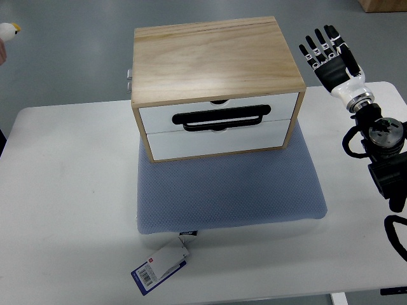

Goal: Open wood drawer with right hand
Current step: 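Raise the right hand up and over the top of the wooden cabinet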

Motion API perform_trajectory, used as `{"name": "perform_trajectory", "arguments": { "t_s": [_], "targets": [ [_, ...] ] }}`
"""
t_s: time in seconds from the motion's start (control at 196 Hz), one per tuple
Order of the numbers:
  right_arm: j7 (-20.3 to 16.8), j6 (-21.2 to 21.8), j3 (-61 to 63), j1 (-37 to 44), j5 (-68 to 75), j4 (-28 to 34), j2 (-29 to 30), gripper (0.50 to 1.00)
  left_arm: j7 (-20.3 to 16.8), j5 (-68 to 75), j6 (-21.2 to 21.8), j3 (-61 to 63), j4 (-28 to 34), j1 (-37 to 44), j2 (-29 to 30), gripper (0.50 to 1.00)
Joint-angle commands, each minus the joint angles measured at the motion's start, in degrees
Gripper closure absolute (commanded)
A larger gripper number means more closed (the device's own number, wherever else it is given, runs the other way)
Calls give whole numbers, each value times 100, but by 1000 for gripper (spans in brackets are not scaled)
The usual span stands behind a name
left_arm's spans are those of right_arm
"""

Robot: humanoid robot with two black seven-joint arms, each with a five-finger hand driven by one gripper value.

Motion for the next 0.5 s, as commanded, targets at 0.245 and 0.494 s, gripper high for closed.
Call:
{"name": "perform_trajectory", "arguments": {
  "t_s": [0.245,0.494],
  "targets": [
    [0,9,-26,27,0,0,-52,554,0,-8,1,-27,0,3,0,500],
    [-26,18,-1397,783,0,9,-869,554,0,10,0,-18,-9,-6,0,500]
  ]
}}
